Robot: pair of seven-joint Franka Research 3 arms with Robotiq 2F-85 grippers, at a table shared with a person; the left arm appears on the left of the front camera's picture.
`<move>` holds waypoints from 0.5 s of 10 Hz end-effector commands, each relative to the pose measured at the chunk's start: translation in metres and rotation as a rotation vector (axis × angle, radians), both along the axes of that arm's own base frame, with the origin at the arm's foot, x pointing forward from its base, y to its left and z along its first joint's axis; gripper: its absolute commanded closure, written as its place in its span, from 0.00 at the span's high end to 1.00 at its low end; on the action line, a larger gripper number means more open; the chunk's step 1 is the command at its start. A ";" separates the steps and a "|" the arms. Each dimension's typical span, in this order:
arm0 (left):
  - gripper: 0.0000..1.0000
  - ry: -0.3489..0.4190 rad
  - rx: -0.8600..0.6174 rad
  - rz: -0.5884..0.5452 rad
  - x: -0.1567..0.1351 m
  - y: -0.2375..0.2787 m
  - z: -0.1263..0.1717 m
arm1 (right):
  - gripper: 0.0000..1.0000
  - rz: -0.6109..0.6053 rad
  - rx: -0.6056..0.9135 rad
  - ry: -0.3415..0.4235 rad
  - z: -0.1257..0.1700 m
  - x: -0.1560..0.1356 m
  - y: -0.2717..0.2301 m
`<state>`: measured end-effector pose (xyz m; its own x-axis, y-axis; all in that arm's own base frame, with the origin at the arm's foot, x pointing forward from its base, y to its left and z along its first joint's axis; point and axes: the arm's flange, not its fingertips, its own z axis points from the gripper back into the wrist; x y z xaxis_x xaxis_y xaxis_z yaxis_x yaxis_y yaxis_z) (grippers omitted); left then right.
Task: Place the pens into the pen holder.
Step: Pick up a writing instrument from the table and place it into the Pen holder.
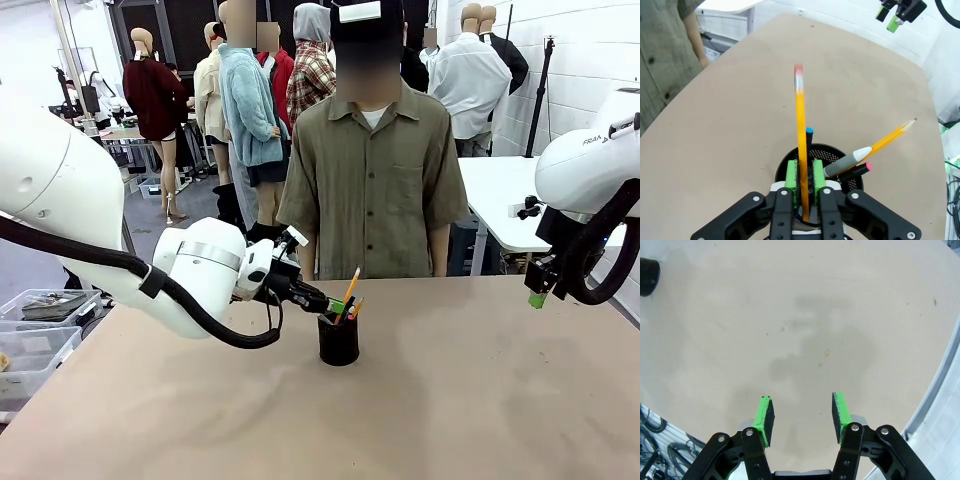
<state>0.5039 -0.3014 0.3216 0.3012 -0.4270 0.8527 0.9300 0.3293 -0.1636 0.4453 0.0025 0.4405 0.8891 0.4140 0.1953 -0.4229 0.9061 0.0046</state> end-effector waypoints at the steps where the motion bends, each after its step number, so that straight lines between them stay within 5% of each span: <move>1: 0.35 -0.028 -0.003 0.026 -0.006 0.009 0.006 | 0.60 0.005 -0.031 -0.012 -0.003 -0.001 -0.001; 5: 0.35 0.040 0.128 0.159 -0.015 0.047 0.042 | 0.60 0.005 -0.031 -0.012 -0.003 -0.001 -0.001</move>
<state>0.4964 -0.2676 0.3484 0.3586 -0.4411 0.8227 0.8829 0.4464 -0.1456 0.4453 0.0025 0.4405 0.8892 0.4138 0.1952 -0.4228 0.9062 0.0047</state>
